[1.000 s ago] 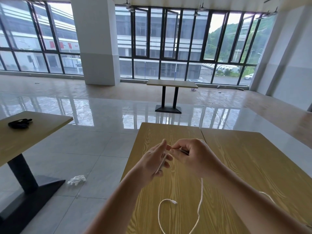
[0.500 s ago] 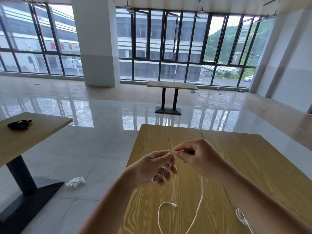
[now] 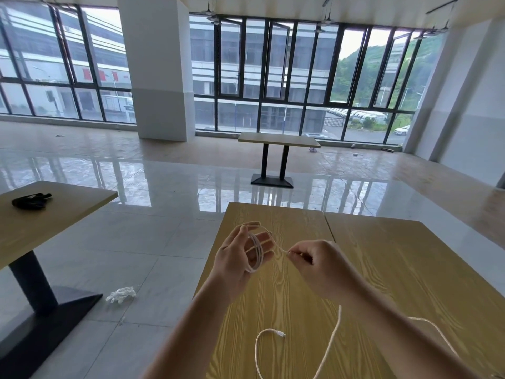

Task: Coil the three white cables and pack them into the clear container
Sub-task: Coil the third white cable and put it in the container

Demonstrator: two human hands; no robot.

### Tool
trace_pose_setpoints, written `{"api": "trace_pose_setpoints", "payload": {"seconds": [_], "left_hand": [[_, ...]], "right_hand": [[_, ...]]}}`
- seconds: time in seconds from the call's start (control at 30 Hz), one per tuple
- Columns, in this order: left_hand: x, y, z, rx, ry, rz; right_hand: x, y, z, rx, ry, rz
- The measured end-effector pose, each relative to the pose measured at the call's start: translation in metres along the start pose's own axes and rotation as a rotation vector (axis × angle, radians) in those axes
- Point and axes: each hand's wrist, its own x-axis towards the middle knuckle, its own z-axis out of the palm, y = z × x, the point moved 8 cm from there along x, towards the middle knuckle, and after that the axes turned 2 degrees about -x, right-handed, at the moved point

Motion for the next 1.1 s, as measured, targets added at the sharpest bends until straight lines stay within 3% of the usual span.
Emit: {"api": "trace_pose_setpoints", "payload": {"seconds": [0.43, 0.77, 0.9, 1.1], "left_hand": [[0.003, -0.013, -0.005, -0.229, 0.204, -0.079], [0.016, 0.012, -0.037, 0.057, 0.374, 0.036], [0.022, 0.010, -0.035, 0.156, 0.334, 0.008], [0.016, -0.004, -0.005, 0.328, 0.074, -0.081]], "right_hand": [[-0.014, -0.019, 0.035, -0.015, -0.180, -0.046], [-0.028, -0.045, 0.020, 0.080, -0.354, -0.154], [-0.016, -0.062, -0.002, 0.078, -0.339, -0.202], [0.008, -0.055, -0.028, 0.164, -0.086, -0.136]]}}
